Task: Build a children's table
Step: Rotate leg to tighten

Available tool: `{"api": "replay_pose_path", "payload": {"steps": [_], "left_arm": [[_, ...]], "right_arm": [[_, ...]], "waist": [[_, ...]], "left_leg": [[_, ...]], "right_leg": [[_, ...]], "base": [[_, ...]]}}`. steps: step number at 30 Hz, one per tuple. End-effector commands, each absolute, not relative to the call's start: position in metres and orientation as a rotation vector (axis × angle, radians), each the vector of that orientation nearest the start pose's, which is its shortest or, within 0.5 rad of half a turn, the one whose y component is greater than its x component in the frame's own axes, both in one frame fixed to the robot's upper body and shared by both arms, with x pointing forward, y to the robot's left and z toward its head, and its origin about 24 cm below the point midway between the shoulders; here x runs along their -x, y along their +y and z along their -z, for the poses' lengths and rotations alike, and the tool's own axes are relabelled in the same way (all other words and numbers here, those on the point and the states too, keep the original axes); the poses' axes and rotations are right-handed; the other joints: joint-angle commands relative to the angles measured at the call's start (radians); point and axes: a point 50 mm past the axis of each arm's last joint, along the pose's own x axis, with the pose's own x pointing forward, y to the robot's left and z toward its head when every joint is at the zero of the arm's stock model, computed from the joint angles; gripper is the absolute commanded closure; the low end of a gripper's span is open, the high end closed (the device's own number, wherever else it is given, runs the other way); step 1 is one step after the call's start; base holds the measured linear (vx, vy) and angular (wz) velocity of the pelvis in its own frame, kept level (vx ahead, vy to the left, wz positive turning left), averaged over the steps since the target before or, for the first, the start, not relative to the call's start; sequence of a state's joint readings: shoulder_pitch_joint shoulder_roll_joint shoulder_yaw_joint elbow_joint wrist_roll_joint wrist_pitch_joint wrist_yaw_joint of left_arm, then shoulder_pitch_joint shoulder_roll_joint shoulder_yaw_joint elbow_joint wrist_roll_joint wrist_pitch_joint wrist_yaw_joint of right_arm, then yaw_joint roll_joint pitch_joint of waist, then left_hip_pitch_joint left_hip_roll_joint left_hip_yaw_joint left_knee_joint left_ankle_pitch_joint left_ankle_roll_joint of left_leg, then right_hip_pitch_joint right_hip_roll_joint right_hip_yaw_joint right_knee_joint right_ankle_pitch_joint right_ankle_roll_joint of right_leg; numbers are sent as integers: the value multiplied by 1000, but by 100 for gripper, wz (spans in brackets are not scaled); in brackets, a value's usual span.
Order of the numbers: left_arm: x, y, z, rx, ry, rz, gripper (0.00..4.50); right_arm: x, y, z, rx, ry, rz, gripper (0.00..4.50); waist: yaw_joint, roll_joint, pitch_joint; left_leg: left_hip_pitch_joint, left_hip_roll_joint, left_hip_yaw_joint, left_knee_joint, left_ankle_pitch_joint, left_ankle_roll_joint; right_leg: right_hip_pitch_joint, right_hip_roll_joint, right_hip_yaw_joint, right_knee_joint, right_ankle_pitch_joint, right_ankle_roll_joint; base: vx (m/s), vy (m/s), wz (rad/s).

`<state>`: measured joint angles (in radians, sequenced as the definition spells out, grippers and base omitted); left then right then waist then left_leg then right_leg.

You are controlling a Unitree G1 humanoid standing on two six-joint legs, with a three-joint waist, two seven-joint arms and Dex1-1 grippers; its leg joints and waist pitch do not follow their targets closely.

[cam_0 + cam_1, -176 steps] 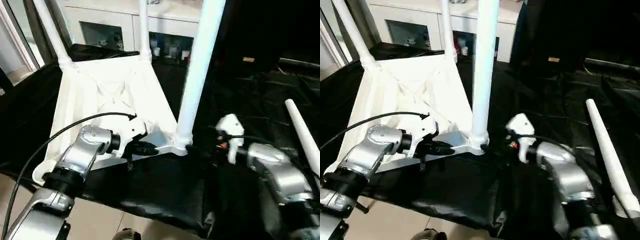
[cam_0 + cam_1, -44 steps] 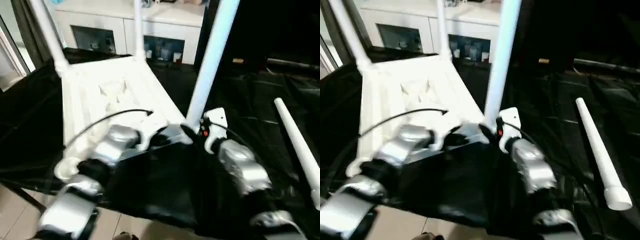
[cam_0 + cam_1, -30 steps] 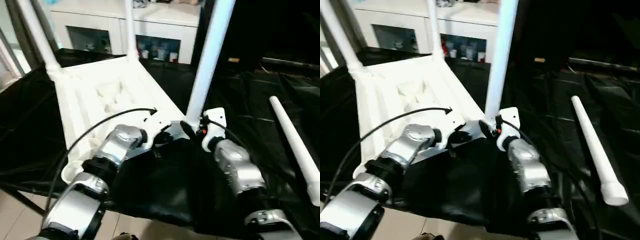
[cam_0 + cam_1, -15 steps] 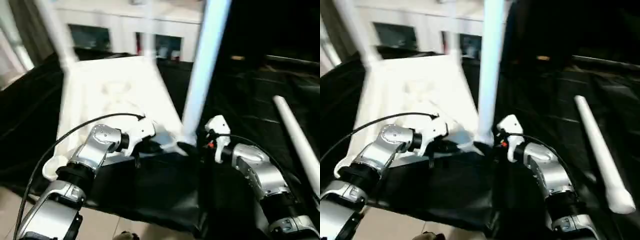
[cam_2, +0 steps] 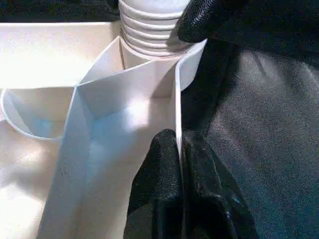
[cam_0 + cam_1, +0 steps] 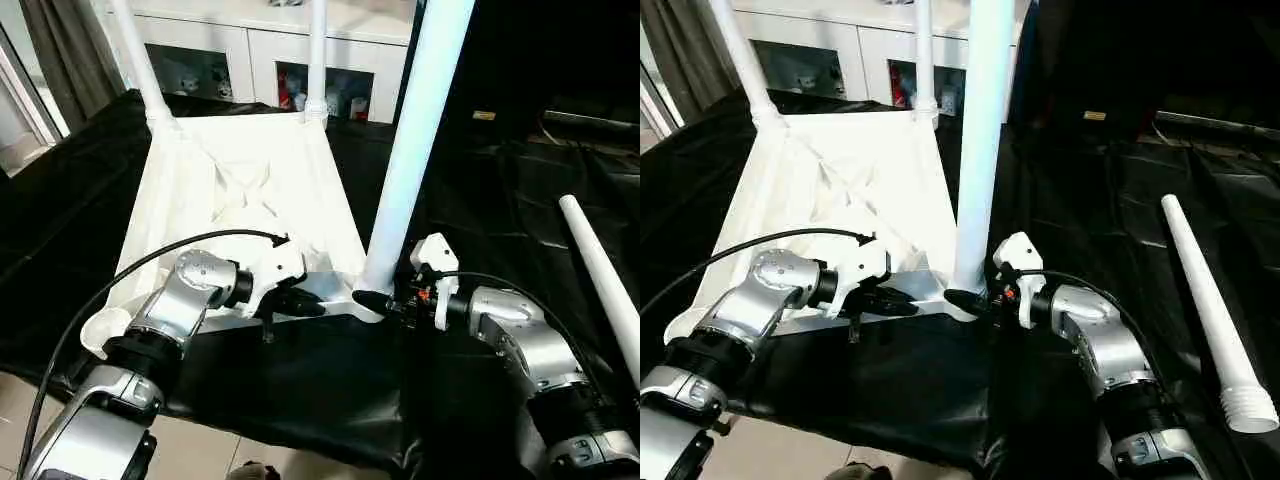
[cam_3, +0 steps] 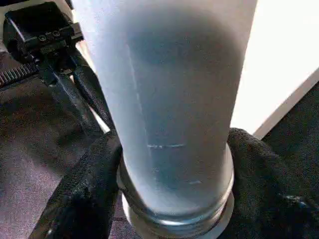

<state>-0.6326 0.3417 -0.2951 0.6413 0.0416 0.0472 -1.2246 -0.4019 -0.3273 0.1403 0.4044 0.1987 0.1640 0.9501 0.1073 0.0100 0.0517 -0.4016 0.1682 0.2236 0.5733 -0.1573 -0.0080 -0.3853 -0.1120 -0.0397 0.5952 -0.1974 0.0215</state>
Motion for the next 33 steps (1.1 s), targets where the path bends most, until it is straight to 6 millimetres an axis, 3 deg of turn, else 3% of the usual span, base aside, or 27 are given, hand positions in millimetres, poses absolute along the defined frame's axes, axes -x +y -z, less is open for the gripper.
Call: {"api": "replay_pose_path", "payload": {"steps": [1,6,7,9,10,12,13,14,16,18,20,22,26,29,33], "left_arm": [[-317,117,-54,-381,392,1411,450],[-331,112,-49,-384,418,1226,450],[-335,109,-48,-376,422,1169,450],[-338,107,-48,-371,425,1138,450],[-344,99,-46,-365,436,1040,450],[-348,91,-43,-349,452,976,450],[-348,86,-42,-341,457,957,450],[-348,77,-42,-342,456,952,450],[-346,67,-41,-349,455,966,450],[-344,60,-40,-358,452,999,450],[-344,58,-41,-371,443,1006,450],[-346,61,-41,-376,443,995,450],[-346,65,-41,-389,442,996,450],[-346,73,-42,-402,424,1010,450],[-343,92,-43,-424,393,1074,450]], "right_arm": [[-300,-141,-44,77,285,-1051,176],[-303,-136,-24,63,341,-869,178],[-304,-132,-18,57,356,-806,178],[-305,-130,-15,53,366,-770,178],[-308,-121,-8,33,382,-652,178],[-311,-114,-6,26,391,-566,178],[-314,-110,-5,18,399,-518,178],[-318,-104,-4,-13,412,-451,178],[-322,-98,-4,-33,425,-391,178],[-325,-92,-6,-42,413,-374,178],[-327,-89,-8,-40,376,-388,178],[-328,-88,-11,-73,345,-387,122],[-329,-89,-14,-86,326,-413,88],[-331,-91,-22,-77,285,-481,63],[-325,-107,-40,18,234,-764,63]], "waist": [[-5,-7,-67],[-12,-8,-61],[-16,-8,-58],[-18,-10,-57],[-21,-7,-56],[-30,-5,-48],[-35,-7,-46],[-34,-2,-46],[-45,0,-49],[-50,3,-51],[-53,0,-51],[-55,-1,-49],[-54,-2,-50],[-55,-2,-50],[-46,-9,-54]], "left_leg": [[40,68,-35,-71,-261,3],[43,67,-36,-75,-301,-14],[46,66,-40,-78,-353,-42],[50,66,-45,-80,-393,-63],[49,67,-47,-81,-405,-67],[63,63,-52,-82,-502,-98],[61,61,-60,-85,-532,-104],[62,62,-63,-87,-544,-107],[62,60,-69,-93,-585,-118],[62,60,-72,-96,-601,-122],[65,58,-70,-97,-619,-118],[68,56,-69,-93,-629,-103],[61,57,-68,-96,-604,-89],[60,57,-67,-95,-604,-85],[50,61,-61,-94,-525,-53]], "right_leg": [[18,-47,29,-58,-141,-242],[11,-48,32,-67,-210,-235],[8,-54,33,-77,-302,-216],[7,-56,32,-85,-376,-190],[4,-57,34,-85,-389,-185],[-9,-55,31,-100,-501,-156],[-5,-57,28,-106,-551,-133],[-5,-58,27,-108,-565,-125],[-5,-54,21,-113,-572,-104],[-3,-51,18,-112,-529,-106],[-10,-48,19,-115,-497,-110],[-13,-51,23,-120,-508,-116],[-8,-51,25,-117,-486,-121],[-8,-51,25,-116,-484,-123],[4,-52,30,-109,-405,-135]], "base": [[0,0,0],[0,0,0],[0,0,0],[0,0,0],[0,0,0],[-57,5,0],[-52,12,-4],[0,0,0],[0,0,0],[0,0,0],[0,0,0],[0,0,0],[0,0,0],[0,0,0],[0,0,0]]}}
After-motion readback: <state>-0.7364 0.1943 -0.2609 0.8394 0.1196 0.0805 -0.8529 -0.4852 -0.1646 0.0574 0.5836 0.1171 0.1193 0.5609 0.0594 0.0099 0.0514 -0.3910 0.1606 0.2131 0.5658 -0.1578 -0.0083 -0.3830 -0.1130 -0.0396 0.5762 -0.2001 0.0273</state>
